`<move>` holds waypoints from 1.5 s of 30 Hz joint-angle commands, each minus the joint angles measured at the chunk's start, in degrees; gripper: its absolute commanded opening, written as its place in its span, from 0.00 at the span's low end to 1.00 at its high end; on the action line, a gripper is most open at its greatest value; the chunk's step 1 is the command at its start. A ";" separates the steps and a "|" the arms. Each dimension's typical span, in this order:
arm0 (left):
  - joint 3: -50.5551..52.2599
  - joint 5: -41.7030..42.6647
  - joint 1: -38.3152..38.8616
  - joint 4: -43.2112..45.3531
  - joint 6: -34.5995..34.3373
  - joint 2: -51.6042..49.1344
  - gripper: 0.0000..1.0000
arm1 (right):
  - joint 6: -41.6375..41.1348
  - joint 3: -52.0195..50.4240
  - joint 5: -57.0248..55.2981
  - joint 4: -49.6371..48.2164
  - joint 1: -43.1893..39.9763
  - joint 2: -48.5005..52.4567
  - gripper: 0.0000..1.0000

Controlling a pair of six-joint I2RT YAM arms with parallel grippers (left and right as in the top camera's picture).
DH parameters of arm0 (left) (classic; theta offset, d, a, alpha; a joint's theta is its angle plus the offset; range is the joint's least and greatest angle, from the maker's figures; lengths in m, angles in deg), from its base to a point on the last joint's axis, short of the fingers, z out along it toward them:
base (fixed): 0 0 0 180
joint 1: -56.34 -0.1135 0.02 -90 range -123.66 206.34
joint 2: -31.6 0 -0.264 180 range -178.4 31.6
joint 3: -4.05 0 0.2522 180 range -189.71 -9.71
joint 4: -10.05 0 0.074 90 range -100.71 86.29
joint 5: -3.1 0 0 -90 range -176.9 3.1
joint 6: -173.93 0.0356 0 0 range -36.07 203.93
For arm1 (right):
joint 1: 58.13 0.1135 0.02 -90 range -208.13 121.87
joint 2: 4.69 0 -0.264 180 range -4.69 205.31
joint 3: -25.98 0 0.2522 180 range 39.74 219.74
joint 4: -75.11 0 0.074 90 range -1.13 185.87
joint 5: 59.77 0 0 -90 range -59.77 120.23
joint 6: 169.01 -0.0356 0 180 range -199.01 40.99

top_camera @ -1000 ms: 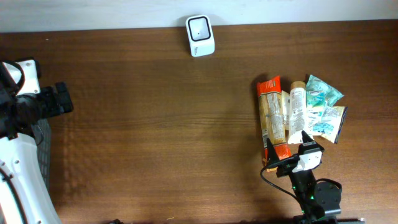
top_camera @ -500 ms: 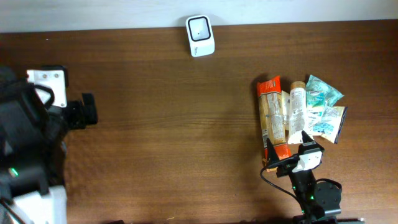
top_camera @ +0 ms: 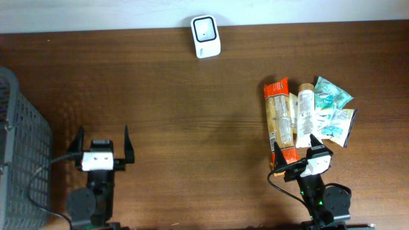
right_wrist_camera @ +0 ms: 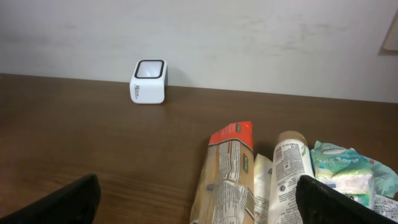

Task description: Scan the item barcode

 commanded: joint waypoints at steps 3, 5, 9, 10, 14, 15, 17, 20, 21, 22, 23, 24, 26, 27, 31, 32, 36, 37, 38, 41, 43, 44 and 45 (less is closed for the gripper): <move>6.58 -1.42 4.87 0.13 7.56 10.12 0.99 | -0.44 -0.35 0.52 0.20 -0.17 -0.44 0.99; 8.44 -2.43 6.01 0.17 7.54 12.83 0.99 | -0.44 -0.35 0.52 0.20 -0.17 -0.44 0.99; 11.78 -2.27 6.32 -2.14 7.52 17.09 0.99 | -0.44 -0.35 0.52 0.20 -0.17 -0.44 0.99; 11.78 -2.43 6.29 -3.54 7.54 17.44 0.99 | -0.44 -0.35 0.50 0.20 -0.17 -0.44 0.99; 11.78 -2.38 6.29 -13.22 7.32 17.44 0.99 | -0.44 -0.35 0.52 0.20 -0.17 -0.44 0.99; 11.76 -2.38 6.29 -12.79 6.05 17.44 0.99 | -0.44 -0.35 0.50 0.20 -0.17 -0.44 0.99; 11.76 -2.29 6.29 -12.81 5.97 17.44 0.99 | -0.44 -0.35 0.52 0.20 -0.17 -0.44 0.99; 11.76 -2.38 6.29 -12.81 5.99 17.42 0.99 | -0.44 -0.35 0.52 0.20 -0.17 -0.44 0.99; 11.76 -2.38 6.29 -12.81 5.99 17.42 0.99 | -0.44 -0.35 0.50 0.20 -0.17 -0.44 0.99; 11.76 -2.38 6.29 -12.81 5.99 17.42 0.99 | -0.44 -0.35 0.52 0.20 -0.17 -0.44 0.99; 11.76 -2.38 6.29 -12.81 5.99 17.42 0.99 | -0.44 -0.35 0.52 0.20 -0.17 -0.44 0.99; 11.76 -2.38 6.29 -12.81 5.99 17.42 0.99 | -0.44 -0.35 0.50 0.20 -0.17 -0.44 0.99; 11.74 -2.38 6.29 -12.81 5.99 17.42 0.99 | -0.44 -0.35 0.52 0.20 -0.17 -0.44 0.99; 11.74 -2.38 6.29 -12.81 5.99 17.42 0.99 | -0.44 -0.35 0.52 0.20 -0.17 -0.44 0.99; 11.74 -2.38 6.29 -12.81 5.99 17.42 0.99 | -0.44 -0.35 0.52 0.20 -0.17 -0.44 0.99; 11.74 -2.38 6.29 -12.81 5.99 17.42 0.99 | -0.44 -0.35 0.50 0.20 -0.17 -0.44 0.99; 11.74 -2.38 6.29 -12.81 5.99 17.42 0.99 | -0.44 -0.35 0.50 0.20 -0.17 -0.44 0.99; 11.74 -2.38 6.29 -12.81 5.99 17.42 0.99 | -0.44 -0.35 0.50 0.20 -0.17 -0.44 0.99; 11.74 -2.38 6.29 -12.81 5.99 17.42 0.99 | -0.44 -0.35 0.52 0.20 -0.17 -0.44 0.99; 11.74 -2.38 6.29 -12.81 5.99 17.42 0.99 | -0.44 -0.35 0.50 0.20 -0.17 -0.44 0.99; 11.74 -2.38 6.29 -12.81 5.99 17.42 0.99 | -0.44 -0.35 0.52 0.20 -0.17 -0.44 0.99; 11.74 -2.38 6.29 -12.81 5.99 17.42 0.99 | -0.44 -0.35 0.52 0.20 -0.17 -0.44 0.98; 11.74 -2.38 6.29 -12.81 5.99 17.42 0.99 | -0.44 -0.35 0.52 0.20 -0.17 -0.44 0.99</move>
